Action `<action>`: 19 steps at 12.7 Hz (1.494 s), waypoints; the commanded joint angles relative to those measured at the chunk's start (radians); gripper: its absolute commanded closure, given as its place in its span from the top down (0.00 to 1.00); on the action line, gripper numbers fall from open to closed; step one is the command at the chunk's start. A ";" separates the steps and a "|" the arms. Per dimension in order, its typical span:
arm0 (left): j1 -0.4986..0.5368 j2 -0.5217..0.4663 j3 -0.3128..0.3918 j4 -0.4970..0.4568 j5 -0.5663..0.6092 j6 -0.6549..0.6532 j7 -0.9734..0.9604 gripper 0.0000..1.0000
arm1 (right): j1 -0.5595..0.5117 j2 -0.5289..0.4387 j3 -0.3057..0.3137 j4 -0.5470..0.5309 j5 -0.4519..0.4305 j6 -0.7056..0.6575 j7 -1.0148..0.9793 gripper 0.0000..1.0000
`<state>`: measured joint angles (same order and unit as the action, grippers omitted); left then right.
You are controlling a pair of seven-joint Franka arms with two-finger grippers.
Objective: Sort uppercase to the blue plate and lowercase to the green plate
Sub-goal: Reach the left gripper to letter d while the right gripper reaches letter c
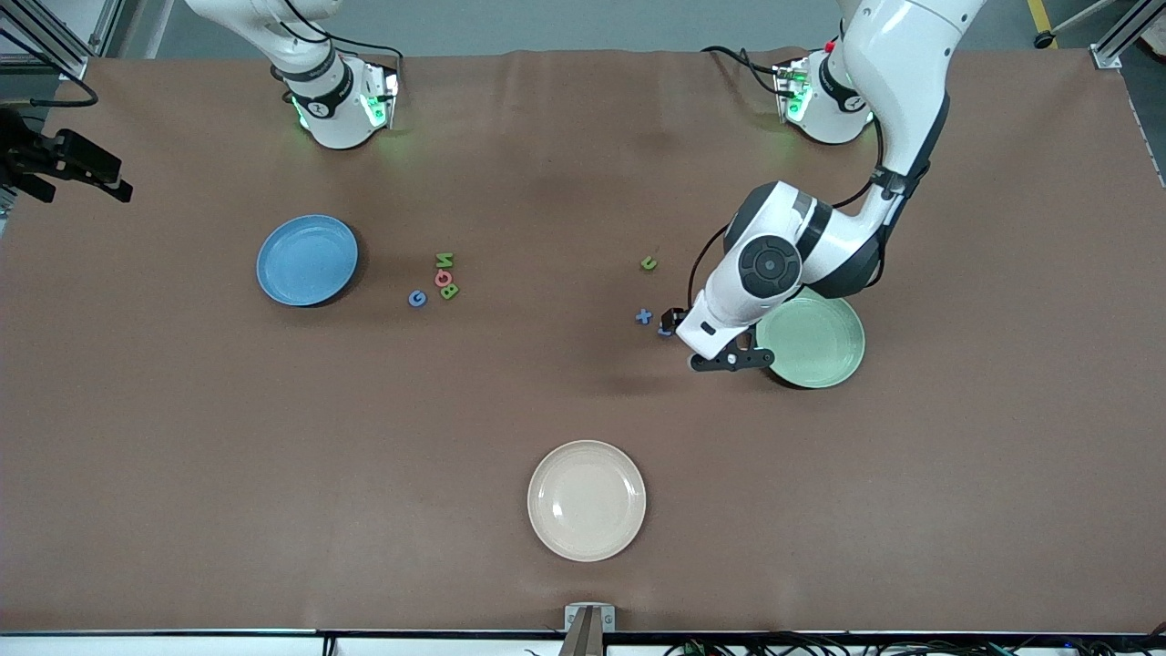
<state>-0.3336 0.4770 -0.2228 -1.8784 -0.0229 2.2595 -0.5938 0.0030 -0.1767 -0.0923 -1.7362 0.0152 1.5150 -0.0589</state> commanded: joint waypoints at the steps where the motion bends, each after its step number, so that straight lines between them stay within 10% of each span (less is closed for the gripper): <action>1: -0.004 0.011 0.003 -0.053 0.044 0.067 -0.018 1.00 | -0.011 -0.024 0.003 -0.017 0.003 -0.013 -0.006 1.00; 6: -0.042 0.028 0.006 -0.156 0.084 0.218 -0.020 0.96 | -0.009 0.022 0.002 0.046 0.009 -0.035 -0.001 1.00; 12: -0.042 0.054 0.005 -0.195 0.155 0.279 -0.020 0.72 | -0.047 0.333 0.002 0.125 -0.012 0.002 -0.010 1.00; 19: -0.041 0.063 0.007 -0.199 0.175 0.295 -0.018 0.57 | 0.096 0.339 0.008 -0.081 0.066 0.255 0.243 1.00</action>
<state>-0.3757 0.5334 -0.2175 -2.0679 0.1202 2.5314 -0.5948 0.0656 0.1822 -0.0805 -1.7078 0.0394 1.6781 0.1268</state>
